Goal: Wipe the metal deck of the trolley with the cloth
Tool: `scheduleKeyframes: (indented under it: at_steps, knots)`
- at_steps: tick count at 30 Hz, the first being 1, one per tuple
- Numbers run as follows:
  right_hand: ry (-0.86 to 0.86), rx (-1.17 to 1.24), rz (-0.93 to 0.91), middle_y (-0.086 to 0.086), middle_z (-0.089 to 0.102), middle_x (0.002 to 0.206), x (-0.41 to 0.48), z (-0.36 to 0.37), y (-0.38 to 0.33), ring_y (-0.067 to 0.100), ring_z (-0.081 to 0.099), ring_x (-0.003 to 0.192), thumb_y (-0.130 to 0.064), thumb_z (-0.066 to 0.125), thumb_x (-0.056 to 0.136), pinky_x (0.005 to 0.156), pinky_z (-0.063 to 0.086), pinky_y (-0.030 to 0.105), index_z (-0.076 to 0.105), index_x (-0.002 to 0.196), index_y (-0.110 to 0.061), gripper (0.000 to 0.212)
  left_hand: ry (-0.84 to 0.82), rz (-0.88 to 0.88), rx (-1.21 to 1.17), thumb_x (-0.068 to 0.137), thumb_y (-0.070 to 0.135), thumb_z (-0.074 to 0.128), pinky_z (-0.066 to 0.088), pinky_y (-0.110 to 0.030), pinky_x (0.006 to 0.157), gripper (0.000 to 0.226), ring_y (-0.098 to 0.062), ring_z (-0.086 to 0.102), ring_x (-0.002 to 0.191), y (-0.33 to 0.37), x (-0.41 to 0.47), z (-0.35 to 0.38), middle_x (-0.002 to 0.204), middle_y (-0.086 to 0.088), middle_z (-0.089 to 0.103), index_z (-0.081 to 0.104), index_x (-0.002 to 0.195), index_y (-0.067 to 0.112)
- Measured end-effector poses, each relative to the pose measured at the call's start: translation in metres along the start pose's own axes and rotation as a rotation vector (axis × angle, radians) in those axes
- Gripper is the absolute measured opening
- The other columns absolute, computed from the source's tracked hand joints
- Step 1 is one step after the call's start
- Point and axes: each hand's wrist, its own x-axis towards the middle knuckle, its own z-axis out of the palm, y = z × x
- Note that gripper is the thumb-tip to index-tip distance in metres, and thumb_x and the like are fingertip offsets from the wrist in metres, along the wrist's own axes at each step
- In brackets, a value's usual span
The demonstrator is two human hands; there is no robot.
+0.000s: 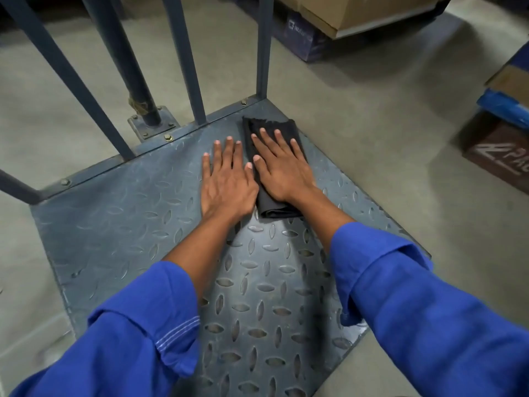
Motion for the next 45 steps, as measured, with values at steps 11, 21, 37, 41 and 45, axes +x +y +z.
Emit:
scheduleKeyframes:
  at_steps: [11, 21, 37, 41, 45]
  knots:
    - [-0.045, -0.031, -0.058, -0.015, 0.006, 0.175, 0.086, -0.003, 0.000, 0.016, -0.002, 0.163, -0.049, 0.019, 0.111, 0.131, -0.003, 0.043, 0.010, 0.166, -0.043, 0.056, 0.119, 0.019, -0.168, 0.113, 0.022, 0.029, 0.000, -0.037, 0.135, 0.058, -0.023, 0.008, 0.166, -0.009, 0.052, 0.000, 0.178, -0.012, 0.018, 0.021, 0.168, 0.004]
    - [0.012, 0.003, 0.132, 0.004, 0.014, 0.175, 0.086, 0.006, -0.038, 0.034, 0.005, 0.162, -0.035, 0.025, 0.115, 0.131, 0.004, 0.048, 0.019, 0.167, -0.020, 0.055, 0.117, -0.083, -0.516, 0.112, 0.011, 0.044, 0.018, -0.036, 0.131, 0.050, -0.025, 0.028, 0.161, -0.020, 0.034, -0.017, 0.170, -0.010, 0.039, 0.044, 0.162, 0.013]
    - [-0.152, 0.000, -0.199, 0.001, 0.009, 0.176, 0.057, -0.013, 0.001, 0.031, 0.002, 0.163, -0.068, 0.032, 0.105, 0.131, 0.001, 0.050, 0.021, 0.160, -0.057, 0.058, 0.021, 0.043, -0.049, 0.115, 0.044, 0.019, -0.001, -0.042, 0.135, 0.063, -0.019, 0.000, 0.167, -0.035, -0.010, -0.016, 0.180, -0.002, 0.009, 0.013, 0.172, 0.016]
    - [-0.069, -0.095, -0.130, -0.002, 0.003, 0.177, 0.055, -0.003, -0.011, 0.028, 0.000, 0.163, -0.073, 0.019, 0.103, 0.131, 0.002, 0.051, 0.010, 0.160, -0.058, 0.060, -0.004, -0.034, 0.040, 0.114, 0.046, 0.013, -0.006, -0.046, 0.135, 0.065, -0.020, -0.011, 0.166, -0.047, -0.014, -0.015, 0.180, -0.001, -0.006, 0.000, 0.172, 0.018]
    - [-0.049, -0.022, -0.036, -0.004, 0.009, 0.176, 0.069, -0.003, -0.022, 0.027, 0.002, 0.163, -0.052, 0.022, 0.111, 0.131, 0.004, 0.047, 0.016, 0.167, -0.035, 0.059, -0.023, -0.114, 0.060, 0.112, 0.048, 0.009, -0.010, -0.047, 0.134, 0.068, -0.020, -0.017, 0.165, -0.049, -0.020, -0.014, 0.179, -0.001, -0.014, -0.007, 0.171, 0.018]
